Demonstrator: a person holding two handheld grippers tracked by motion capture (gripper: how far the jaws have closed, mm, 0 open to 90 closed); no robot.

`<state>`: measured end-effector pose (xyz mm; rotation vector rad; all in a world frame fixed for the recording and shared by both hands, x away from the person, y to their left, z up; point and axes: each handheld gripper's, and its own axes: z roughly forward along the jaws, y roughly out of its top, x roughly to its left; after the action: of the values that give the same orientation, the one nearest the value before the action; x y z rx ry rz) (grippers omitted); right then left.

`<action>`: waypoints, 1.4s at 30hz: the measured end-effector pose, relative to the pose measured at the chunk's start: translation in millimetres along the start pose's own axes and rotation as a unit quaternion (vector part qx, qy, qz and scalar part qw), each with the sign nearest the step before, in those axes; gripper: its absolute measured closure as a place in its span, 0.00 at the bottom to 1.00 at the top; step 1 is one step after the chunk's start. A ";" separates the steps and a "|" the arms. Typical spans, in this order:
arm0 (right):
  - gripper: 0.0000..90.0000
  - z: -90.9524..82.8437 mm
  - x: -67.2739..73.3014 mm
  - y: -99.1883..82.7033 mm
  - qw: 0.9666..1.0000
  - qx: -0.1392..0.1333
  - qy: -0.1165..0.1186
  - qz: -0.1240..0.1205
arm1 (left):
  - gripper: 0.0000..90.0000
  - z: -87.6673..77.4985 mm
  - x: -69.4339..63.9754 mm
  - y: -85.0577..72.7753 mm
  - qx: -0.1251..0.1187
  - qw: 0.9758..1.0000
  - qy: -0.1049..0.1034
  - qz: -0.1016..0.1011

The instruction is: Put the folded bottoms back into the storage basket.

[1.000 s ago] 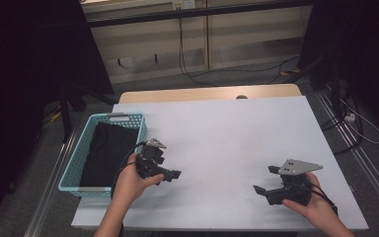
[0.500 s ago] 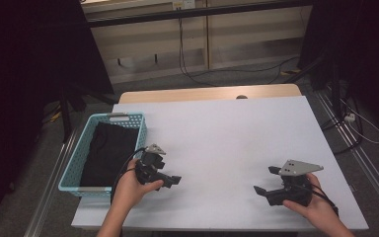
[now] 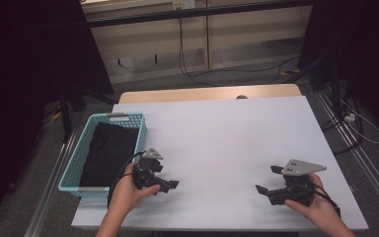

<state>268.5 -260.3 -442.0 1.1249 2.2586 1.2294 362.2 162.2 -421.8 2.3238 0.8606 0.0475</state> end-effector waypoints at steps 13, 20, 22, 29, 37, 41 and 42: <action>0.15 -2.7 -2.2 -0.9 1.000 -0.001 -0.007 0.002 | 0.13 -4.3 -2.2 -5.8 -0.005 1.000 0.004 0.011; 0.15 -3.7 -2.6 -1.1 1.000 -0.003 -0.005 -0.001 | 0.12 -6.3 -2.4 -8.0 -0.009 1.000 0.001 0.013; 0.15 -4.6 -3.1 -1.4 1.000 -0.003 -0.006 -0.001 | 0.12 -5.9 -3.7 -8.2 -0.013 1.000 -0.006 0.011; 0.15 -6.4 -6.5 -4.1 1.000 -0.001 -0.010 0.003 | 0.11 -4.8 -4.6 -8.7 -0.013 1.000 -0.009 0.015; 0.15 -7.2 -5.8 -5.9 1.000 0.001 -0.009 0.002 | 0.11 -4.7 -3.9 -8.5 -0.014 1.000 -0.007 0.019; 0.15 -8.2 -6.6 -7.2 1.000 0.002 -0.011 0.002 | 0.11 -4.0 -5.2 -8.8 -0.017 1.000 -0.009 0.017; 0.15 -8.4 -6.6 -7.2 1.000 0.001 -0.012 0.003 | 0.11 -3.7 -5.1 -9.0 -0.016 1.000 -0.007 0.019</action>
<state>264.1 -272.3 -443.6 1.1410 2.2417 1.2093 352.1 166.4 -423.2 2.3068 0.8042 0.0611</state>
